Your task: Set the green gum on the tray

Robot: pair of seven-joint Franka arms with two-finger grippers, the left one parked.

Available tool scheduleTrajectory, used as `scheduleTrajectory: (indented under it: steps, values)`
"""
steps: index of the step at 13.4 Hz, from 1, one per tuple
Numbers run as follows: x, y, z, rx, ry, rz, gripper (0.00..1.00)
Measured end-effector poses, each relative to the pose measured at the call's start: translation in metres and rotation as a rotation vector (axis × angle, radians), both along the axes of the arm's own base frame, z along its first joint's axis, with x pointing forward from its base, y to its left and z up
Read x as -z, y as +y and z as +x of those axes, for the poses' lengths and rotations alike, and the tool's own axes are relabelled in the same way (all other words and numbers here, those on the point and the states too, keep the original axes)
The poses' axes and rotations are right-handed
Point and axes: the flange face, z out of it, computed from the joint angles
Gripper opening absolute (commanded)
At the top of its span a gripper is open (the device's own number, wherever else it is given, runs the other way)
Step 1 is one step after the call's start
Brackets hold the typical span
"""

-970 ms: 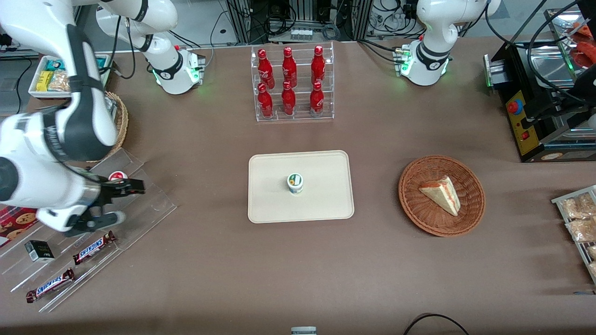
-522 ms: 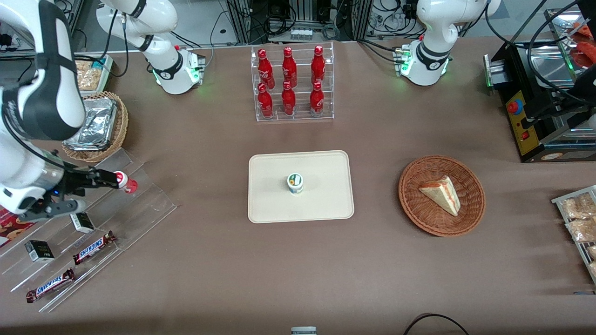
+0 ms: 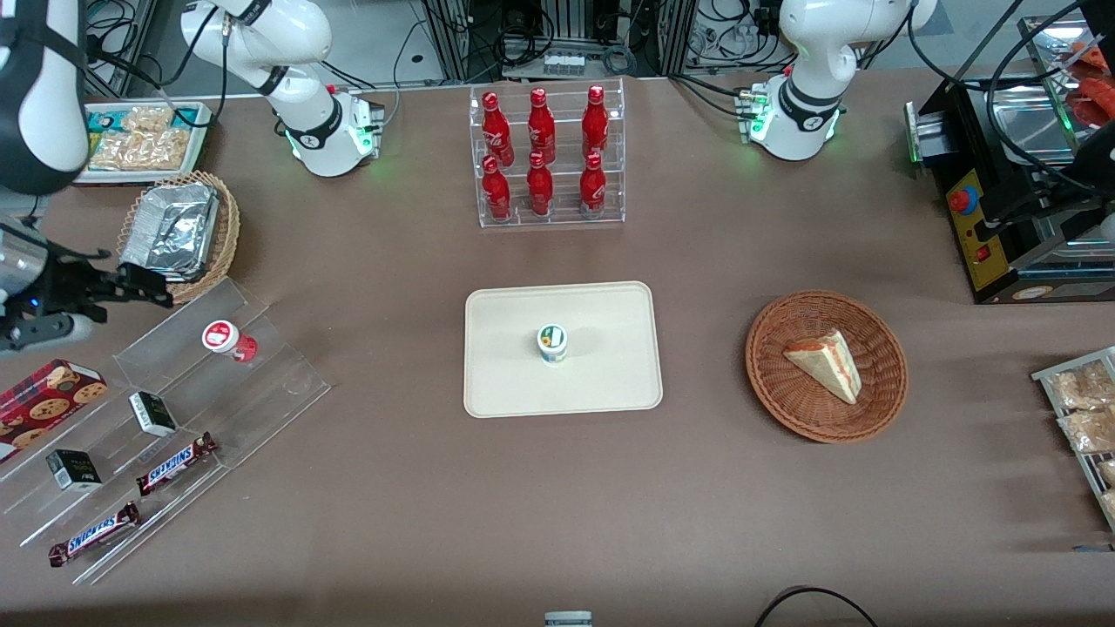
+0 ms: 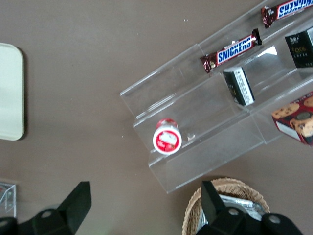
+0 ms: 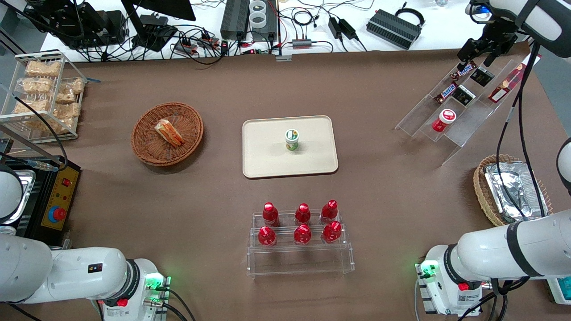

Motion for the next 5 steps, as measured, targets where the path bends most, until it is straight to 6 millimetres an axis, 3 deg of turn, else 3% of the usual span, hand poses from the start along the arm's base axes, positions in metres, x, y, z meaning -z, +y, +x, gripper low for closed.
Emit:
scheduleTrajectory:
  steps: [5]
  values:
    - [-0.009,0.013,-0.01,0.028,0.026,-0.002,1.0]
